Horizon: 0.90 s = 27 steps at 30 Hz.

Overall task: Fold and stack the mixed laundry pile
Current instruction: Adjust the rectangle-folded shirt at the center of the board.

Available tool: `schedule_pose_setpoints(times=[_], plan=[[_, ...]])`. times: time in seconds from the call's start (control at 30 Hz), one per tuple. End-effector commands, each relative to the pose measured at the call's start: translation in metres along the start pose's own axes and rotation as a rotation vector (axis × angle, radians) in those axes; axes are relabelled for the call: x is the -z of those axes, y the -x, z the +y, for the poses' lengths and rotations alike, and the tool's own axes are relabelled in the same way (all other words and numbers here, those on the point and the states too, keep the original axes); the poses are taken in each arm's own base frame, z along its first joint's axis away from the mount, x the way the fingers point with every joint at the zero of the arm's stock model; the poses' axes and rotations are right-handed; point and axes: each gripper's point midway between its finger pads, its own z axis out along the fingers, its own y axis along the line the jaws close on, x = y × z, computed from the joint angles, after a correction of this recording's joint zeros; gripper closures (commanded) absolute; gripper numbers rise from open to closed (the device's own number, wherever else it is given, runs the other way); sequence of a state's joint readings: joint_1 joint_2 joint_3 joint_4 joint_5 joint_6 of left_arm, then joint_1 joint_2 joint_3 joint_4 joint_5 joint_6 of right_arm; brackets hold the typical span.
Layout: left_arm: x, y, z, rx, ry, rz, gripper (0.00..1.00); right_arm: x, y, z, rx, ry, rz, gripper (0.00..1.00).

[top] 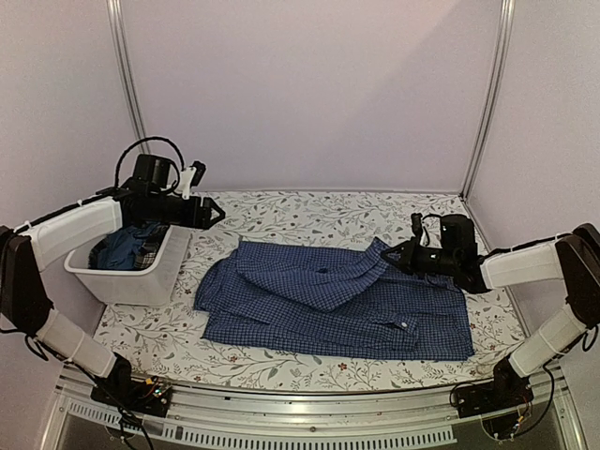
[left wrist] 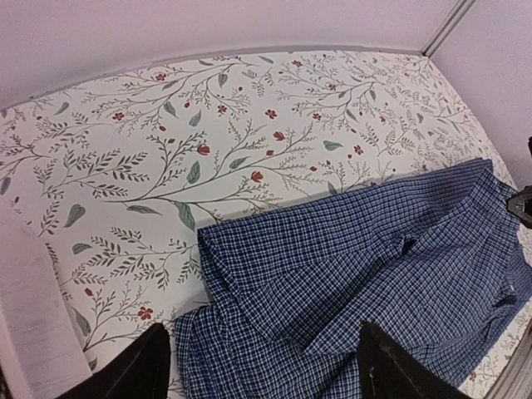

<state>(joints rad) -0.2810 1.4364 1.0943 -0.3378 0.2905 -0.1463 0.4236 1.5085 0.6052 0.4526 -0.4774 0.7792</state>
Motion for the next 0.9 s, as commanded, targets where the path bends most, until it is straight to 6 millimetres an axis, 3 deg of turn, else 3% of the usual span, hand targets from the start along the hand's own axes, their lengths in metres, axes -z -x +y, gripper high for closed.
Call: schedule_pose_setpoints(times=[0.0,0.33,0.5,0.7,0.77,0.8,0.87], plan=[[-0.005,-0.011,0.005,0.003,0.003,0.029,0.23,0.014,0.011,-0.001,-0.013,0.011,-0.091,0.98],[-0.008,-0.018,0.008,0.012,0.006,0.042,0.23,0.057,0.007,-0.022,-0.038,-0.041,-0.274,0.98],[-0.012,-0.023,0.009,0.017,-0.001,0.058,0.23,0.067,0.001,-0.033,-0.055,-0.063,-0.305,0.96],[-0.013,-0.036,0.000,0.056,-0.052,0.095,0.22,0.075,-0.004,-0.064,-0.109,-0.214,-0.288,0.54],[-0.012,-0.045,-0.005,0.066,-0.064,0.117,0.23,0.088,0.006,-0.071,-0.102,-0.297,-0.331,0.43],[-0.011,-0.050,-0.009,0.067,-0.070,0.131,0.24,0.095,0.011,-0.070,-0.089,-0.326,-0.347,0.40],[-0.011,-0.064,-0.019,0.060,-0.074,0.166,0.24,0.108,0.033,-0.048,-0.002,-0.323,-0.398,0.36]])
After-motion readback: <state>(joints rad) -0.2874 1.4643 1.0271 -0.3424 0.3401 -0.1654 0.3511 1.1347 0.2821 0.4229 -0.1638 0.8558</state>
